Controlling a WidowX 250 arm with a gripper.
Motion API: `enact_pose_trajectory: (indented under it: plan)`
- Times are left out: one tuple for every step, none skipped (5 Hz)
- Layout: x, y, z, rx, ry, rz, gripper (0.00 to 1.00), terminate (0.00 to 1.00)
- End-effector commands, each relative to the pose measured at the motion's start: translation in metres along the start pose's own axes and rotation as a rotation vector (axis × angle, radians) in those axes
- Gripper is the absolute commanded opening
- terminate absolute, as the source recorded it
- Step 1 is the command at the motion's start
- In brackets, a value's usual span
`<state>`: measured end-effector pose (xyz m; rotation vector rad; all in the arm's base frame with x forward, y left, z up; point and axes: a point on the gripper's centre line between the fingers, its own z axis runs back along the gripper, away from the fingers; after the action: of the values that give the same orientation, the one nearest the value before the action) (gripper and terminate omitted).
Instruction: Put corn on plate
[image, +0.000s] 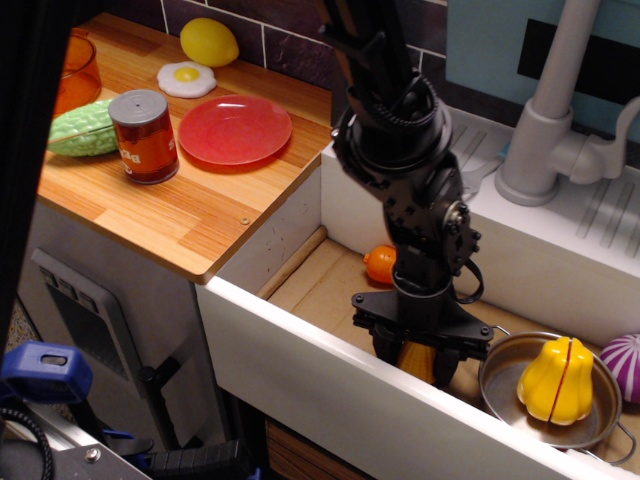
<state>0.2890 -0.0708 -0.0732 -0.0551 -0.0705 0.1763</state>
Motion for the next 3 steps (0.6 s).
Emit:
enact_pose_trajectory:
  plan:
    - [0.037,0.025,0.072,0.095,-0.058,-0.039,0.00,0.00]
    - [0.053,0.051,0.122,0.241,-0.077,-0.073,0.00,0.00]
    - [0.075,0.086,0.151,0.279,-0.115,-0.097,0.00,0.00]
